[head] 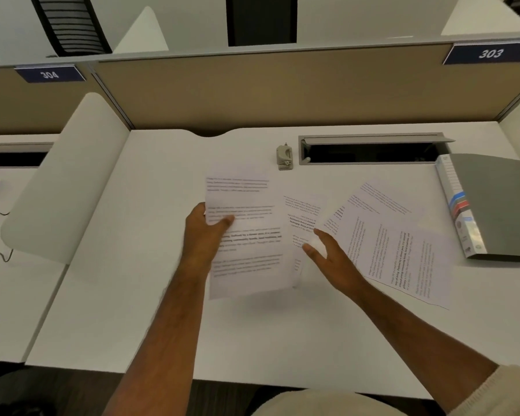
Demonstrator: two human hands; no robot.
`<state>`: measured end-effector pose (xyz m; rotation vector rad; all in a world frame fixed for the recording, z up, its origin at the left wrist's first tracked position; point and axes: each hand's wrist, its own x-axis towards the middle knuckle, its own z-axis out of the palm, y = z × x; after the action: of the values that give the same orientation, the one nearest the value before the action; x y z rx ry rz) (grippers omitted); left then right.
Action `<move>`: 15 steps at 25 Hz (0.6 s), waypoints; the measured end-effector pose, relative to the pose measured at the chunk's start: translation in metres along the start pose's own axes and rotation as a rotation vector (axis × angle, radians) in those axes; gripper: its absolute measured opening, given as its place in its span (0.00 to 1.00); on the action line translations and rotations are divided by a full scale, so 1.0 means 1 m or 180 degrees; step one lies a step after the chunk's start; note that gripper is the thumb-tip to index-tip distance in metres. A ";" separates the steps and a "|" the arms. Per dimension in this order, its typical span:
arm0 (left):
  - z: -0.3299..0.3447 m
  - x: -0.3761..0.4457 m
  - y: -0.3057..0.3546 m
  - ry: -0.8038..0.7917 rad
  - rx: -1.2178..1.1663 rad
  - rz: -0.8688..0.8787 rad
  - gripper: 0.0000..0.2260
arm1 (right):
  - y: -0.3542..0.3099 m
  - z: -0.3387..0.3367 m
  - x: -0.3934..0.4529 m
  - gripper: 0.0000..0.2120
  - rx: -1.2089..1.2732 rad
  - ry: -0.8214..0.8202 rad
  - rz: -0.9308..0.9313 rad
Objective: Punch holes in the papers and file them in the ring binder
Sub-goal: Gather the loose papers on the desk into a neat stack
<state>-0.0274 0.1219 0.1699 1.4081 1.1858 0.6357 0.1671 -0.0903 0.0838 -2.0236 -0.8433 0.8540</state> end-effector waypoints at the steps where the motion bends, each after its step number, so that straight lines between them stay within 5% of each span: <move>1: 0.011 -0.003 -0.001 -0.0128 -0.0120 -0.0089 0.15 | -0.005 -0.004 0.002 0.33 0.0323 0.0084 0.0159; 7: 0.072 -0.020 -0.016 -0.0612 -0.0305 -0.0425 0.16 | -0.007 -0.037 0.006 0.16 0.2101 -0.0220 0.0610; 15: 0.115 -0.016 -0.048 -0.0792 0.0164 -0.0696 0.14 | 0.026 -0.066 0.011 0.20 0.1761 0.0130 0.0659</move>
<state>0.0547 0.0552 0.1030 1.3338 1.1420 0.2704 0.2317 -0.1196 0.0908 -1.6412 -0.3220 1.0245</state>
